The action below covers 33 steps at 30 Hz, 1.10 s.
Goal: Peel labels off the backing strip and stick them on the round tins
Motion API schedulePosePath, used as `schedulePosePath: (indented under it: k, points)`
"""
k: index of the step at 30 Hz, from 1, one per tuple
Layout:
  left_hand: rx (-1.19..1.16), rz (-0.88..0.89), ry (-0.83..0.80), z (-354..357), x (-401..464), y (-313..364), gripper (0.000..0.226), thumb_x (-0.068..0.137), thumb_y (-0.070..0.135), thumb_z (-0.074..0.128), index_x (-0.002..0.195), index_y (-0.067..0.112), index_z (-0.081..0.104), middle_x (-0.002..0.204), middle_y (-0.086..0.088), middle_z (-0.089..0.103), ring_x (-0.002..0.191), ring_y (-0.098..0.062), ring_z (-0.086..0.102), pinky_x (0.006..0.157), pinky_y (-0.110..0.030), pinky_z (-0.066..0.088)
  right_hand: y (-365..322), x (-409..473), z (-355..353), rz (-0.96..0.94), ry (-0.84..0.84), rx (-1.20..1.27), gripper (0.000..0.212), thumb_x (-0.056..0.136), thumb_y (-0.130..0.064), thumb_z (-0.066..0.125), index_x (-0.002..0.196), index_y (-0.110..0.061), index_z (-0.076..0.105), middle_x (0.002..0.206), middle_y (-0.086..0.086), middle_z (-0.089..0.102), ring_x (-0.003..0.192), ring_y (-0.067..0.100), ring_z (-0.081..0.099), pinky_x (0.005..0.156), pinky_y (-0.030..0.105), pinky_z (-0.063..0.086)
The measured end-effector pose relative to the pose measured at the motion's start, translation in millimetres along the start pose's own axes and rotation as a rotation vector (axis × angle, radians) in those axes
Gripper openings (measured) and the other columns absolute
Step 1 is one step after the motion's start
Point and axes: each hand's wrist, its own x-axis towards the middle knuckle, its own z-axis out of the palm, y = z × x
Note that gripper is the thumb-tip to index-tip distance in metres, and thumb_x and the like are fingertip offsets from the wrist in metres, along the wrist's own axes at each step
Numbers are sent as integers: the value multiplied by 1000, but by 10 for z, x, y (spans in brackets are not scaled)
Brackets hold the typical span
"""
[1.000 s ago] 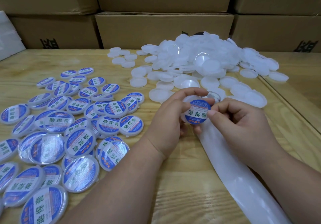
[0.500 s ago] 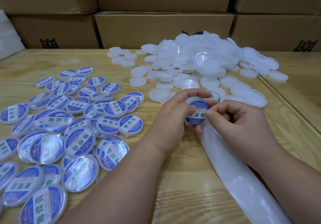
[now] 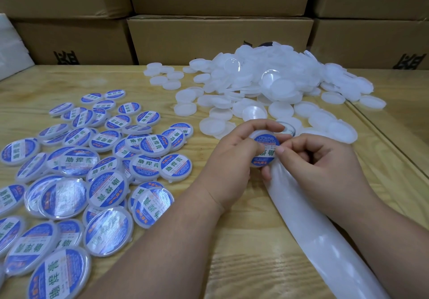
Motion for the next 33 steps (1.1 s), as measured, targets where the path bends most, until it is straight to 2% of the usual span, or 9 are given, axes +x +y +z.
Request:
schedulePosePath:
  k: [7,10,13,16,19,23,27,29,33]
  points:
    - [91,29,77,18,12,-30,48,76,-8,40,99,24,68,108,-4,78,61,-12,67,48,-16,46,43,13,-7,-13,-8,-5,16,87,-20,76,78,-32,78,54,-2,46,56,2,48,61,11,43]
    - [175,88,143,0,36,-81,44,74,-2,50,100,29,66,109,-3,77,94,-30,74,70,-37,59,30,5,-12,-25,-32,12,27,89,-10,76,82,-36,80,69,21,58,61,4,51,64,12,44]
    - [239,122,184,-31,52,-117,48,78,-9,59,106,29,63,110,2,76,103,-23,73,82,-43,60,-25,-20,-15,-41,-49,36,37,90,-3,73,85,-39,79,71,20,56,59,2,50,63,8,41]
    - [261,126,219,-61,56,-107,50,74,-5,57,109,31,61,108,8,77,97,-11,73,73,-27,58,-35,-27,-19,8,-25,61,38,90,0,68,95,-36,78,60,-6,59,58,-2,53,60,4,40]
    - [226,140,247,-76,66,-95,41,85,-4,63,109,29,60,103,8,78,69,-3,67,60,-16,50,-42,-12,-24,53,-6,56,41,90,4,62,96,-33,80,78,-24,73,72,-7,65,65,3,42]
    - [188,128,289,-86,57,-72,24,87,16,80,99,30,65,83,3,76,44,-10,50,45,-17,42,-60,-17,-17,63,4,71,47,91,5,60,86,-37,79,91,-19,78,86,-6,69,72,5,47]
    - [163,110,293,-68,49,-44,7,100,35,61,104,29,63,90,1,79,41,-14,46,43,-18,42,-44,-20,-28,89,10,72,40,92,1,60,81,-32,80,75,-12,76,55,-1,55,54,7,41]
    - [151,103,310,-61,45,-42,19,105,43,48,105,31,62,91,-1,80,39,-14,49,42,-19,42,-45,-22,-25,85,27,55,42,91,2,60,80,-33,80,63,-10,70,49,0,49,49,6,36]
    - [139,118,345,-64,35,-62,42,106,57,24,107,36,60,79,-6,78,35,-16,46,39,-19,38,-33,-17,-17,93,30,52,44,91,3,61,81,-36,79,70,7,70,52,6,45,48,12,35]
